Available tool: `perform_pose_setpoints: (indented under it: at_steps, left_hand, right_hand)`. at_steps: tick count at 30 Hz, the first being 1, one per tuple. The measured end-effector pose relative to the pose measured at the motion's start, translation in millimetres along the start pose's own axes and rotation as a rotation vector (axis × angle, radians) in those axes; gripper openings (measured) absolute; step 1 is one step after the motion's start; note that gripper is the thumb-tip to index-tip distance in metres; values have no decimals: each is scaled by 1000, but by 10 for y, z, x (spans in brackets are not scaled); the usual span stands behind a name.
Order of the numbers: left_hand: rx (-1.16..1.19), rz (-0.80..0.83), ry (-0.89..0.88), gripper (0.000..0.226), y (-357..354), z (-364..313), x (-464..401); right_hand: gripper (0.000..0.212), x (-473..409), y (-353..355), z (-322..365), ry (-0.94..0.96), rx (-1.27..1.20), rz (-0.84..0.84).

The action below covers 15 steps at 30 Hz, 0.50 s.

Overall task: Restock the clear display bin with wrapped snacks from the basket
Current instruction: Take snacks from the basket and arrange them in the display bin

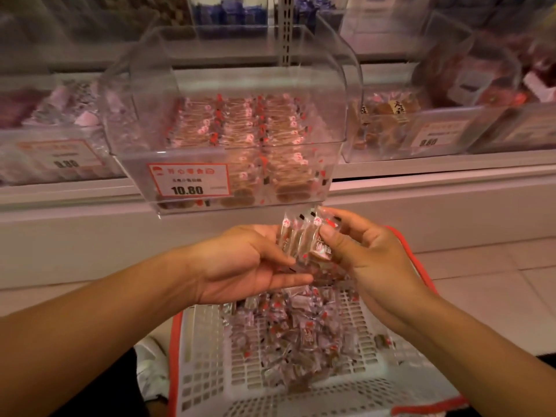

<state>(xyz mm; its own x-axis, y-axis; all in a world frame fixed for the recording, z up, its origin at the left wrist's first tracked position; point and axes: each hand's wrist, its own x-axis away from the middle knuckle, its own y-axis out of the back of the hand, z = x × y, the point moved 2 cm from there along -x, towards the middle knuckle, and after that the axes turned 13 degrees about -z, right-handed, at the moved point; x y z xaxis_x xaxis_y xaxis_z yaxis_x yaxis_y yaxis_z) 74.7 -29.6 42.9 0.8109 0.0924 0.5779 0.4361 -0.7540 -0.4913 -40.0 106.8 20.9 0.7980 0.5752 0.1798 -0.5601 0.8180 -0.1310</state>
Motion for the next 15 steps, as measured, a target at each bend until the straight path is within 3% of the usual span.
perform_pose_setpoints:
  at_steps: [5, 9, 12, 15]
  left_hand:
    - [-38, 24, 3, 38, 15, 29, 21]
    - [-172, 32, -93, 28, 14, 76, 69]
    - [-276, -25, -117, 40, 35, 69, 84]
    - [-516, -51, -173, 42, 69, -25, 154]
  right_hand:
    - [42, 117, -101, -99, 24, 42, -76]
    - [36, 188, -161, -128, 81, 49, -86]
    - [38, 158, -174, -90, 116, 100, 36]
    - [61, 19, -102, 83, 194, 268, 252]
